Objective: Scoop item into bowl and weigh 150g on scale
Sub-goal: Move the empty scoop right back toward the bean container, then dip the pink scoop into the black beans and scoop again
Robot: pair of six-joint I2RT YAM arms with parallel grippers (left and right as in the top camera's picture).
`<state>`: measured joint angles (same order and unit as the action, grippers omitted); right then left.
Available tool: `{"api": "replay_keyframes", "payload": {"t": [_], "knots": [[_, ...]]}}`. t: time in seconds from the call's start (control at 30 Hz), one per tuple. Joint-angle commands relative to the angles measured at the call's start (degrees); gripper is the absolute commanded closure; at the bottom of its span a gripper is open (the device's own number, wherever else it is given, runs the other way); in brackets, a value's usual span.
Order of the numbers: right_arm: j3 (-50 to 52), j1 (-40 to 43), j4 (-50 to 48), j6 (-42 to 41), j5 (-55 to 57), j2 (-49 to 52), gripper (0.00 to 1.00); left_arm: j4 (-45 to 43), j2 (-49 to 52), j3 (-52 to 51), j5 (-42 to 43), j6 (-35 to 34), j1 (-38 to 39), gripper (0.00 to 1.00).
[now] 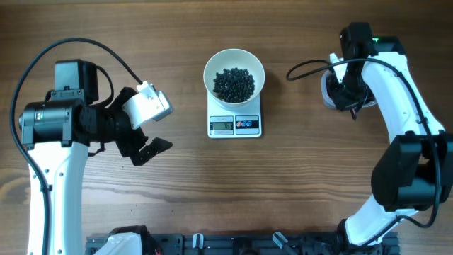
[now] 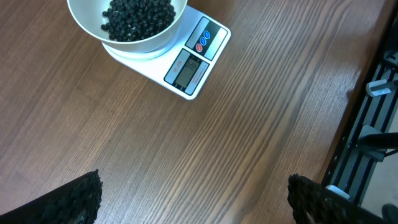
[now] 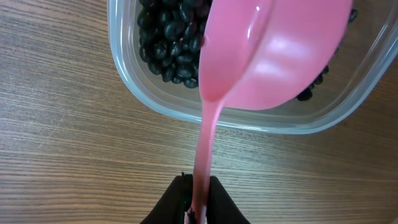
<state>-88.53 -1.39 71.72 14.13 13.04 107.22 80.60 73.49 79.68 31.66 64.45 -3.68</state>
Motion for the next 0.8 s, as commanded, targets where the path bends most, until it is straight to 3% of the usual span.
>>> {"api": "replay_keyframes", "payload": {"t": [0.0, 0.27, 0.33, 0.77], "knots": [[0.17, 0.02, -0.09, -0.81, -1.14, 0.57, 0.84, 0.02, -0.63, 1.22, 1.46, 1.16, -0.24, 0.0], [0.17, 0.31, 0.33, -0.92, -1.07, 0.57, 0.83, 0.02, -0.63, 1.22, 1.46, 1.16, -0.24, 0.0], [0.17, 0.63, 0.66, -1.51, -1.07, 0.57, 0.96, 0.02, -0.63, 1.22, 1.46, 1.16, -0.24, 0.0], [-0.55, 2.86, 2.14, -3.52, -0.24, 0.46, 0.96, 0.02, -0.63, 1.22, 1.46, 1.14, -0.24, 0.0]]}}
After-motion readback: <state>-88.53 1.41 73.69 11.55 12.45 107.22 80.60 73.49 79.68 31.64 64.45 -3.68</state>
